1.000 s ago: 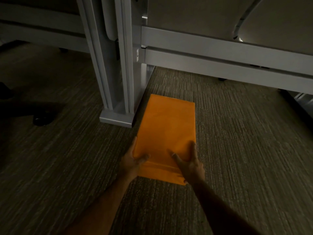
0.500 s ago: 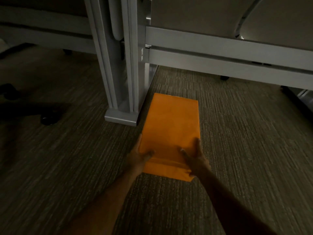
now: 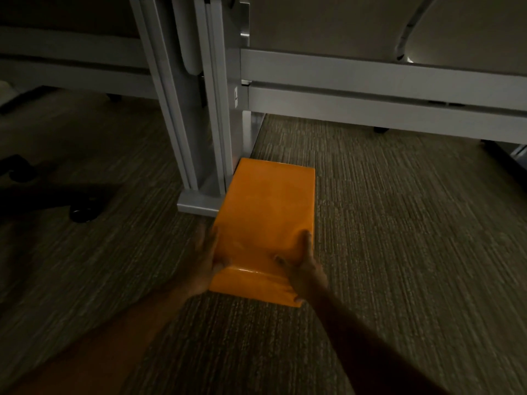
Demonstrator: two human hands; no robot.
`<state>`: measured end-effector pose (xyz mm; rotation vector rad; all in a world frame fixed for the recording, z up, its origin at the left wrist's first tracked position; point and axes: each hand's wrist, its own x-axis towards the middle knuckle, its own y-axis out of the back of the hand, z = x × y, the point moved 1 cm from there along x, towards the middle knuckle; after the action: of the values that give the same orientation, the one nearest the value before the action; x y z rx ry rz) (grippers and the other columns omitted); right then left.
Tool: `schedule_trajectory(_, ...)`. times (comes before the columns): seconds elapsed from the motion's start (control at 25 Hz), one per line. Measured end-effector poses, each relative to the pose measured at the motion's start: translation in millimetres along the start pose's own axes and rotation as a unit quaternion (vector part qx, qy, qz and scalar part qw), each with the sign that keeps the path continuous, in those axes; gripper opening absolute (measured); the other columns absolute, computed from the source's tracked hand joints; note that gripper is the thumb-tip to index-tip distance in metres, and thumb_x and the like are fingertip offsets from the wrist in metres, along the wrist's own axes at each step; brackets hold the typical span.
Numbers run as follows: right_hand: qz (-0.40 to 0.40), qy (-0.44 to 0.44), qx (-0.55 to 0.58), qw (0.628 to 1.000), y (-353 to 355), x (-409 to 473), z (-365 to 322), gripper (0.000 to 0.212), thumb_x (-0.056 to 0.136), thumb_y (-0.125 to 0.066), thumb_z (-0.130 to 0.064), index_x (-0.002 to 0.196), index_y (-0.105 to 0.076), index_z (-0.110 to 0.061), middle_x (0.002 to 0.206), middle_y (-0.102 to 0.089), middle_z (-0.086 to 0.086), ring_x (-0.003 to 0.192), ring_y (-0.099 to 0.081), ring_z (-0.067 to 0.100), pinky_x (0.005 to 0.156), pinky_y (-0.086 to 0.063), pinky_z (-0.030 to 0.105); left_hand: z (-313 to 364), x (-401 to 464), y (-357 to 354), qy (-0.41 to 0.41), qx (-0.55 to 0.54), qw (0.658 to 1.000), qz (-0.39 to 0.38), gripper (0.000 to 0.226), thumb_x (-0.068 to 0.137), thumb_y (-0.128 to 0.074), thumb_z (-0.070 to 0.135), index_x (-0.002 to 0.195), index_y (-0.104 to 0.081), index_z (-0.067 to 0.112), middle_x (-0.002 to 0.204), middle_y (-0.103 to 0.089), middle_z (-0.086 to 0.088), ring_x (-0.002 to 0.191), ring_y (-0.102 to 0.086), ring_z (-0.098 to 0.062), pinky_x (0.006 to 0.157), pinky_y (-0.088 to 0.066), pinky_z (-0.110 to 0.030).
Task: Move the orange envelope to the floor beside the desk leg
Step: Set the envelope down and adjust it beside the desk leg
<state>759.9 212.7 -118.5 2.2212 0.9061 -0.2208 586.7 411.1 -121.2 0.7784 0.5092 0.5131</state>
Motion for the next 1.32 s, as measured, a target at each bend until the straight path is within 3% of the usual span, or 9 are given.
schedule_trajectory(0.12,-0.003,0.012,-0.023,1.0,2,0,7,0.126,0.066,-0.07,-0.08,0.144,0.028,-0.062,0.156,-0.033,0.018,0.115,-0.059,0.049,0.061,-0.064,0.054,0,1,-8,-0.082,0.152,0.985,-0.02,0.101,0.085,-0.051,0.072,0.149,0.022,0.046,0.151,0.048,0.009,0.143,0.031,-0.021,0.118,-0.006,-0.058)
schedule_trajectory(0.24,0.003,0.012,-0.037,0.999,2,4,4,0.136,0.054,-0.072,-0.083,0.141,0.03,-0.063,0.154,-0.036,0.017,0.117,-0.058,0.05,0.068,-0.062,0.059,-6,5,-9,-0.085,0.176,0.981,0.0,0.112,0.08,-0.062,0.068,0.148,0.024,0.045,0.15,0.05,0.009,0.143,0.033,-0.023,0.118,-0.005,-0.06)
schedule_trajectory(0.36,0.008,0.013,-0.022,1.0,7,14,-2,0.138,0.053,-0.075,-0.082,0.144,0.027,-0.062,0.152,-0.037,0.018,0.116,-0.059,0.051,0.055,-0.063,0.053,0,17,-8,-0.087,0.174,0.981,-0.001,0.111,0.079,-0.062,0.069,0.148,0.023,0.049,0.153,0.046,0.008,0.145,0.029,-0.026,0.117,-0.006,-0.064)
schedule_trajectory(0.52,0.009,0.011,-0.029,0.999,10,21,-9,0.137,0.053,-0.073,-0.084,0.146,0.025,-0.059,0.154,-0.036,0.018,0.123,-0.055,0.051,0.076,-0.06,0.064,4,29,-5,-0.091,0.227,0.97,0.015,0.109,0.08,-0.052,0.076,0.153,0.019,0.037,0.159,0.036,-0.001,0.145,0.028,-0.027,0.116,-0.001,-0.062)
schedule_trajectory(0.68,0.007,0.015,-0.03,0.999,11,22,-8,0.139,0.052,-0.072,-0.086,0.147,0.025,-0.057,0.157,-0.035,0.016,0.127,-0.053,0.05,0.083,-0.057,0.066,13,34,-8,-0.155,0.377,0.913,0.006,0.099,0.089,-0.037,0.072,0.158,0.004,0.015,0.164,0.019,-0.011,0.149,0.02,-0.028,0.12,0.004,-0.052)
schedule_trajectory(1.04,-0.013,-0.019,-0.013,1.0,18,35,-18,0.13,0.066,-0.077,-0.072,0.147,0.024,-0.06,0.159,-0.026,0.018,0.114,-0.059,0.055,0.05,-0.062,0.053,31,43,0,-0.121,0.299,0.945,-0.06,0.094,0.095,-0.046,0.058,0.154,0.021,0.028,0.16,0.033,-0.004,0.147,0.028,-0.025,0.119,-0.009,-0.063)
schedule_trajectory(1.12,-0.015,-0.025,-0.018,0.999,21,40,-20,0.129,0.068,-0.076,-0.072,0.151,0.021,-0.055,0.161,-0.02,0.019,0.123,-0.052,0.056,0.07,-0.062,0.062,36,45,-1,-0.121,0.327,0.936,-0.04,0.092,0.095,-0.045,0.06,0.157,0.014,0.024,0.164,0.023,-0.008,0.15,0.02,-0.028,0.12,-0.007,-0.061)
schedule_trajectory(1.2,0.013,-0.021,-0.075,0.997,22,40,-21,0.129,0.066,-0.073,-0.077,0.157,0.012,-0.044,0.166,-0.005,0.018,0.145,-0.025,0.054,0.105,-0.042,0.069,40,42,-5,-0.126,0.366,0.922,-0.007,0.09,0.095,-0.047,0.059,0.158,0.001,0.017,0.166,0.006,-0.013,0.152,0.004,-0.033,0.12,-0.012,-0.055)
schedule_trajectory(1.32,0.103,0.084,-0.269,0.954,16,26,-29,0.097,0.079,-0.06,-0.075,0.155,-0.03,-0.022,0.158,-0.022,0.016,0.144,-0.023,0.041,0.113,-0.034,0.059,49,30,-12,-0.109,0.373,0.92,0.046,0.08,0.092,-0.059,0.051,0.153,-0.023,0.014,0.161,-0.018,-0.013,0.144,-0.023,-0.034,0.108,-0.035,-0.047)
